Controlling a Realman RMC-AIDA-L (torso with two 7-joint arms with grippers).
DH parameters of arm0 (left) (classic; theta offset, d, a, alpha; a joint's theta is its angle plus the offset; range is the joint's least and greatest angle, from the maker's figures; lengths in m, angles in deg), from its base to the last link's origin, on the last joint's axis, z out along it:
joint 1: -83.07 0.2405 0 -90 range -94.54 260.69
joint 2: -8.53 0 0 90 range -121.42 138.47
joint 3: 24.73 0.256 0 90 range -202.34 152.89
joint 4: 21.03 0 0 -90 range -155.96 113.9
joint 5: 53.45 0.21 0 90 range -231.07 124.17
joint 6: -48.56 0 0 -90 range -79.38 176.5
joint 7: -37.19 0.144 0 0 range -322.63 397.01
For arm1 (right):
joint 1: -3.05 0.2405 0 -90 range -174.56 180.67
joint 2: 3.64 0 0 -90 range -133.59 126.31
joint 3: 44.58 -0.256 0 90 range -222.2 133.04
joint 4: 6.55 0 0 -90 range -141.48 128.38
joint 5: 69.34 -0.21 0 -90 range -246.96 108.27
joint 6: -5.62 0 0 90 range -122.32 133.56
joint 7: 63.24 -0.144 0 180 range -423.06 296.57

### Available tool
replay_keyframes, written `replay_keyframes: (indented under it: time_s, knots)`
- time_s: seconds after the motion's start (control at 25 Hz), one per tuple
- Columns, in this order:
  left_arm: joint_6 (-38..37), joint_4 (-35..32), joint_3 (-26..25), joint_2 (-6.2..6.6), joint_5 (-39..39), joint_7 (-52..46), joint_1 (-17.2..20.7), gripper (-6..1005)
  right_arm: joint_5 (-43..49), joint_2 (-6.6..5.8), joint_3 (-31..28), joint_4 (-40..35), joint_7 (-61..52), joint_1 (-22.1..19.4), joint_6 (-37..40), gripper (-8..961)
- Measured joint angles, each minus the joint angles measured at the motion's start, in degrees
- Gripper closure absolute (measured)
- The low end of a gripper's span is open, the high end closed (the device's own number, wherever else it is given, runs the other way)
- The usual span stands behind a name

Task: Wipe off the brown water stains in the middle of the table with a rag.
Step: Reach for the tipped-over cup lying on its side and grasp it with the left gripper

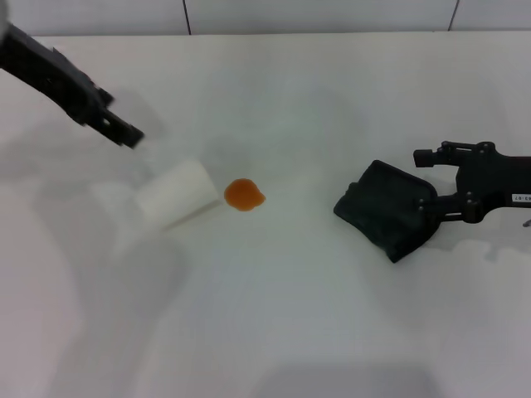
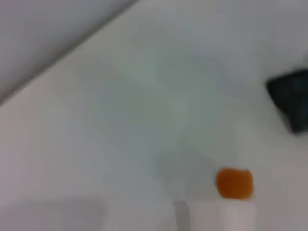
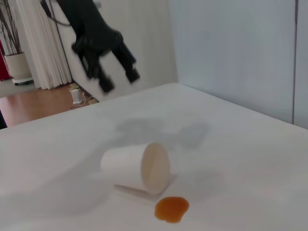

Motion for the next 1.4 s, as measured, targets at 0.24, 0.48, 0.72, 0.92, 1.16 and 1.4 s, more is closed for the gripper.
replay_keyframes:
  time_s: [0.24, 0.48, 0.72, 0.92, 1.16, 1.4]
  knots:
    - [0.87, -4.57, -0.05, -2.09, 0.40, 3.09, 1.17, 162, -0.07, 0.00, -0.07, 0.18, 0.16, -0.11, -0.03, 109]
    - [1.12, -5.55, -0.10, -2.21, 0.26, 2.50, 2.55, 164, -0.13, 0.00, -0.10, 0.29, 0.11, -0.15, -0.08, 109]
    - [2.54, -5.47, -0.10, -2.10, 0.40, 1.95, 3.58, 166, -0.14, 0.08, -0.10, 0.41, 0.11, -0.15, -0.15, 109]
    - [3.96, -5.84, -0.10, -2.21, 0.42, 1.80, 4.11, 167, -0.14, 0.09, -0.10, 0.52, 0.11, -0.15, -0.21, 109]
    - [6.24, -8.77, -0.10, -2.24, 0.34, 1.52, 5.09, 167, -0.14, 0.09, -0.10, 0.56, 0.14, -0.15, -0.28, 109]
    - [8.74, -10.90, -0.10, -2.27, 0.69, 1.00, 6.01, 167, -0.13, 0.16, -0.09, 0.64, 0.15, -0.18, -0.28, 110]
